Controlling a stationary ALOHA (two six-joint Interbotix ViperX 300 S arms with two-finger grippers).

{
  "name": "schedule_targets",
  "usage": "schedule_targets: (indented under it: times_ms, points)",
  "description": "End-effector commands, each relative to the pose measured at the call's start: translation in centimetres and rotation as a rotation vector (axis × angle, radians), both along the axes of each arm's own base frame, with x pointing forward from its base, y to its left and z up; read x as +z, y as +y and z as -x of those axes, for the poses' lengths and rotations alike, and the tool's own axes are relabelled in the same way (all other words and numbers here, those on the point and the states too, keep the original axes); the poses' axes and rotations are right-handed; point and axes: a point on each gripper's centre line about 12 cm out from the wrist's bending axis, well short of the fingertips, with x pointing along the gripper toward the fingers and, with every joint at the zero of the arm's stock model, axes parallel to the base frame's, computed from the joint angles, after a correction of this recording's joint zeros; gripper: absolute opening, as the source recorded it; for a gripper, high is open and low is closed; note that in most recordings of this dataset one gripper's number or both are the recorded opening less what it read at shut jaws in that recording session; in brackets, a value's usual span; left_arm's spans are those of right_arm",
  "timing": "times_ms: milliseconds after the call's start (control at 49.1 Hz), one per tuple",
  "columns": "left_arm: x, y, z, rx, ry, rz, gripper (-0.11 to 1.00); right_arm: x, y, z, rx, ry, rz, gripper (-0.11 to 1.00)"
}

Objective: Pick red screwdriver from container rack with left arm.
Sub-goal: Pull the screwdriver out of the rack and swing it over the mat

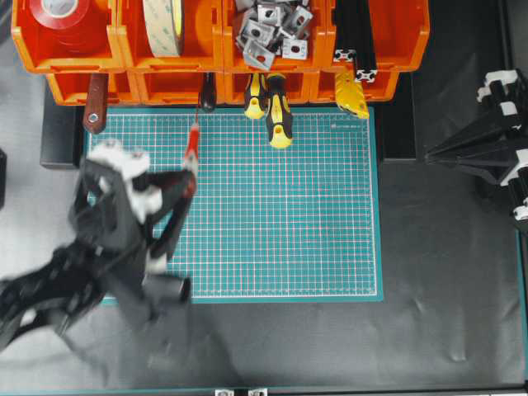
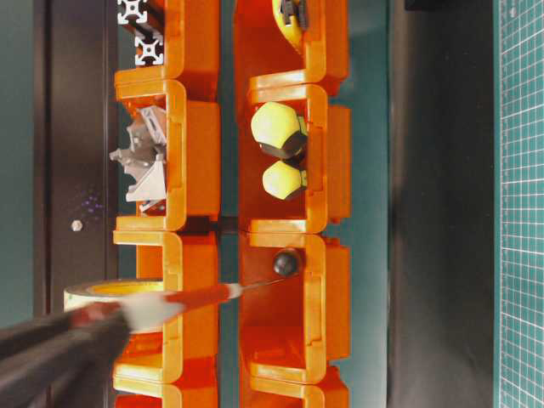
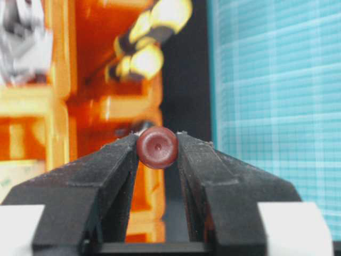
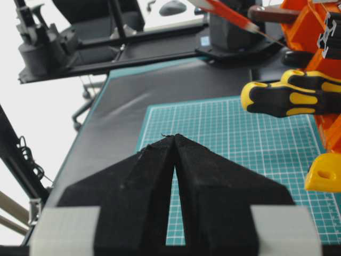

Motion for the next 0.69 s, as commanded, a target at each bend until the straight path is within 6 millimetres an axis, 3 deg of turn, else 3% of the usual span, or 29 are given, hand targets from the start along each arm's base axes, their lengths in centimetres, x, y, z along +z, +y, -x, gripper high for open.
schedule_targets:
  times_ms: [0, 204, 305, 509, 672]
  points:
    - [2.2, -2.3, 0.6, -0.052, -0.053, 0.031, 0.25, 0.6, 0.0, -0.2, 0.001, -0.020, -0.009, 0.00]
    - [2.3, -6.7, 0.9, -0.133, -0.052, 0.033, 0.25, 0.6, 0.0, -0.2, -0.002, -0.021, -0.027, 0.00]
    - [1.3, -7.7, 0.2, -0.149, -0.038, 0.020, 0.25, 0.8, 0.0, -0.1, -0.005, -0.022, -0.046, 0.00]
    - [-1.7, -7.1, -1.9, -0.209, -0.020, 0.022, 0.25, 0.8, 0.0, 0.2, -0.005, -0.001, -0.062, 0.00]
    - [-5.5, -5.5, -2.6, -0.267, 0.029, 0.013, 0.25, 1.7, -0.1, 0.5, -0.006, -0.022, -0.086, 0.00]
